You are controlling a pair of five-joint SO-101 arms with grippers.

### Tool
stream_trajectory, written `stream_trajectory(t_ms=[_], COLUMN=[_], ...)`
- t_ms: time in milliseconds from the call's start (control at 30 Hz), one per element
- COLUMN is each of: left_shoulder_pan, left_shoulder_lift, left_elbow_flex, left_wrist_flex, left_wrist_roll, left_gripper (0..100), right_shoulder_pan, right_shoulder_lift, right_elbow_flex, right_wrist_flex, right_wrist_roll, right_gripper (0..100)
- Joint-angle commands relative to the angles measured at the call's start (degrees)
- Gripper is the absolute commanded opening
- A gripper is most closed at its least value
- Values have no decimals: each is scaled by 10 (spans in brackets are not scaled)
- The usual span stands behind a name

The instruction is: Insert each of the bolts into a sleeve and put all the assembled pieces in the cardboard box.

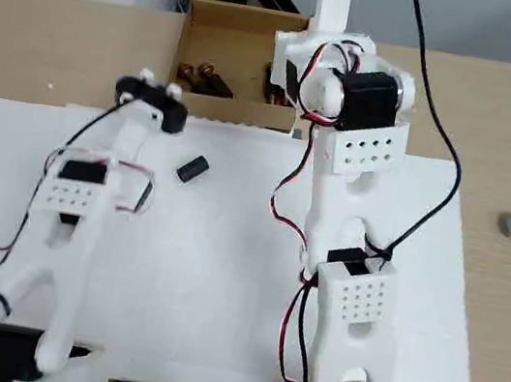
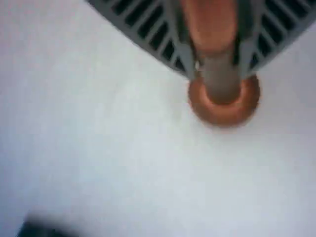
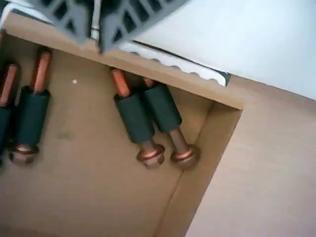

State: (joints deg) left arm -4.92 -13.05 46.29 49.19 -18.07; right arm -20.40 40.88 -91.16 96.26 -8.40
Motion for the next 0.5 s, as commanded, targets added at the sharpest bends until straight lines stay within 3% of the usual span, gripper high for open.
stream_trajectory(t_ms=[0, 200, 467], left_shoulder_pan=[-1, -1, -2], left_shoulder_lift=[7, 10, 4], left_elbow_flex=[44, 38, 7], left_wrist_flex=[31, 154, 178], left_wrist_roll=[-58, -180, -163], left_gripper=[8, 8, 9], right_shoulder_pan=[2, 2, 2], right_shoulder_lift=[-36, -34, -34], right_elbow_flex=[-51, -51, -51], right_wrist_flex=[6, 6, 6], right_wrist_roll=[3, 3, 3], right_gripper=[5, 5, 5])
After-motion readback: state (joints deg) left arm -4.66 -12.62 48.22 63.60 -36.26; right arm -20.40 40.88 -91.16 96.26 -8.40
